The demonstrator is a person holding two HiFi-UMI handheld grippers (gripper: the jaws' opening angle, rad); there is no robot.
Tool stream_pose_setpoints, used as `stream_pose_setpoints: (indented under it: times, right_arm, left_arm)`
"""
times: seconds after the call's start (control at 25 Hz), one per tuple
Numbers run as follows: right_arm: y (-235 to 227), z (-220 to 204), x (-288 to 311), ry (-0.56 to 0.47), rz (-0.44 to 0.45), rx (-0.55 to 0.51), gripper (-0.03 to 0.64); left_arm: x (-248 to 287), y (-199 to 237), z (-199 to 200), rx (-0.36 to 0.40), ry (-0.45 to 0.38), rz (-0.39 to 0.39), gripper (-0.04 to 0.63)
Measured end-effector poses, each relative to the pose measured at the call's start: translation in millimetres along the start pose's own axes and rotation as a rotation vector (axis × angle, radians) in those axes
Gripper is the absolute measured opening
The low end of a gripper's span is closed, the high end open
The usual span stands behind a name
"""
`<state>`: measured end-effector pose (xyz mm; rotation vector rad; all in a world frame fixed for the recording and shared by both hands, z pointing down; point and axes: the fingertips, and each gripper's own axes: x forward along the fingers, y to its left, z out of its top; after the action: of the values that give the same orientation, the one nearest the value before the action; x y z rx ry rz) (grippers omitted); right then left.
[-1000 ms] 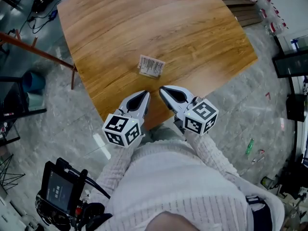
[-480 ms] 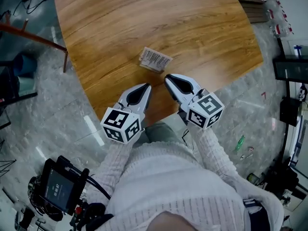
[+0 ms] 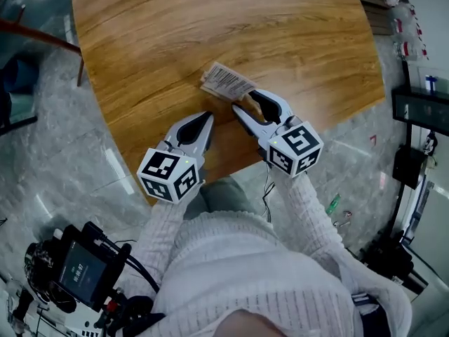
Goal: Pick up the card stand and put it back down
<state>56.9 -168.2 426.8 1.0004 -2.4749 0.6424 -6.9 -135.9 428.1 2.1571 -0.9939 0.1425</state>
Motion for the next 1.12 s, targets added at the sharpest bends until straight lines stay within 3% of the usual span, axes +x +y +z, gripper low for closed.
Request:
stream_pose_setpoints:
  times: [0.4,0.64,0.88,1.12]
  right_arm:
    - [15.0,8.6,32.5,0.089,0.073,-0.269,0.259]
    - [22.8,6.2,49.7,0.146,0.127,-0.311,0.270]
    - [24.1,-1.4,57.5,0.185,0.105,-0.379,0.267]
    - [20.7,-0.6,60.7,0.183,0.084,-0.382,0.210]
  left_arm:
    - [-10.9,-3.0,6.2,-0.058,-0.027,0.002,0.008]
    - [-10.8,-11.6,9.2,-0.089,-0.019,-0.022,0.008]
    - [-9.8,-18.3,4.9,-0.102,-0.007,-0.045,0.008]
    - [-13.4,-19.2,12.6,-0.104,-0.043,-0.034,0.008]
